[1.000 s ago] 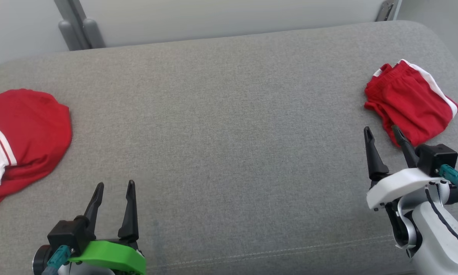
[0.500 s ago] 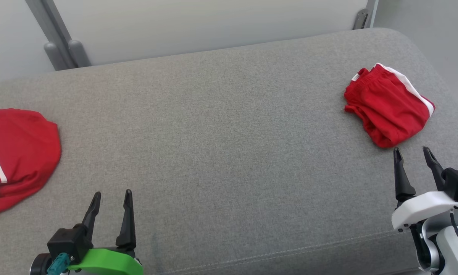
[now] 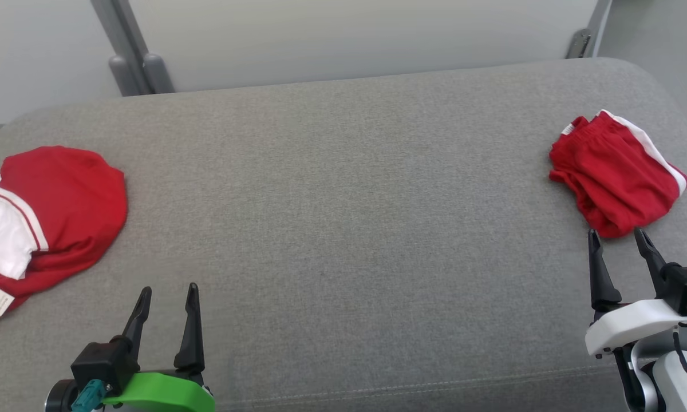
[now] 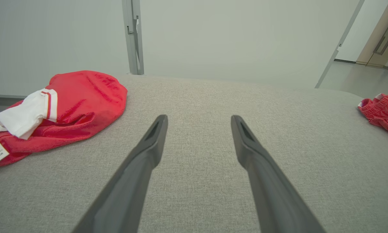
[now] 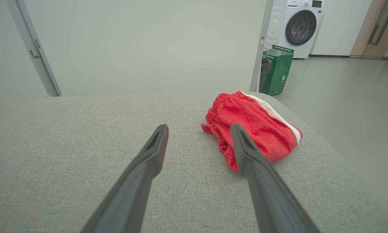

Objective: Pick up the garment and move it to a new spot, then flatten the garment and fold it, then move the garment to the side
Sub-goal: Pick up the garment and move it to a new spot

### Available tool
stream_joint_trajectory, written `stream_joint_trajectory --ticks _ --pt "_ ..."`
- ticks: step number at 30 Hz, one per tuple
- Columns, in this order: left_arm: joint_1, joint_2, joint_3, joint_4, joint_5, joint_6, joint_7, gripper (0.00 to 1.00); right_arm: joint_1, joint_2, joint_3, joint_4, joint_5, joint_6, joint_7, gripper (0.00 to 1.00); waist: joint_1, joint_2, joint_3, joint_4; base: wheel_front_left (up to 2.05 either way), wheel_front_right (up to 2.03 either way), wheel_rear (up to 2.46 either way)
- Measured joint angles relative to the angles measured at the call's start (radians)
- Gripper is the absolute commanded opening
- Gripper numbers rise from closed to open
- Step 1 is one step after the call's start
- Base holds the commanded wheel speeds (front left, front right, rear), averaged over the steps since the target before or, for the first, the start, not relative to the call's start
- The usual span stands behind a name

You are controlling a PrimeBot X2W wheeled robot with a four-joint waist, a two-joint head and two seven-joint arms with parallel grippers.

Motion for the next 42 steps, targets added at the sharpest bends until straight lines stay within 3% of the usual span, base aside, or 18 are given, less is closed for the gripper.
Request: stream_joint_trajectory --ticks 8,16,33,42 --pt "0.021 0.000 0.045 -0.023 0.009 0.011 -0.005 1.00 -0.002 0.005 0.058 -0.017 -0.040 0.002 0.000 1.00 0.0000 0.0000 -0.003 0.091 0.00 0.00 0.00" --pt "0.067 -0.002 0.091 -0.040 0.010 0.013 -0.006 1.00 -0.025 0.032 0.132 -0.014 -0.061 0.034 0.000 1.00 0.0000 0.0000 -0.011 0.199 0.00 0.00 0.00" --pt "0.085 -0.002 0.101 -0.052 0.017 0.016 -0.006 1.00 -0.025 0.054 0.130 0.012 -0.063 0.028 0.000 1.00 0.0000 0.0000 -0.033 0.418 0.00 0.00 0.00" --pt "0.110 0.006 0.125 -0.078 0.016 0.021 -0.006 1.00 -0.026 0.064 0.150 0.013 -0.067 0.028 0.000 1.00 0.0000 0.0000 -0.038 0.453 0.00 0.00 0.00"
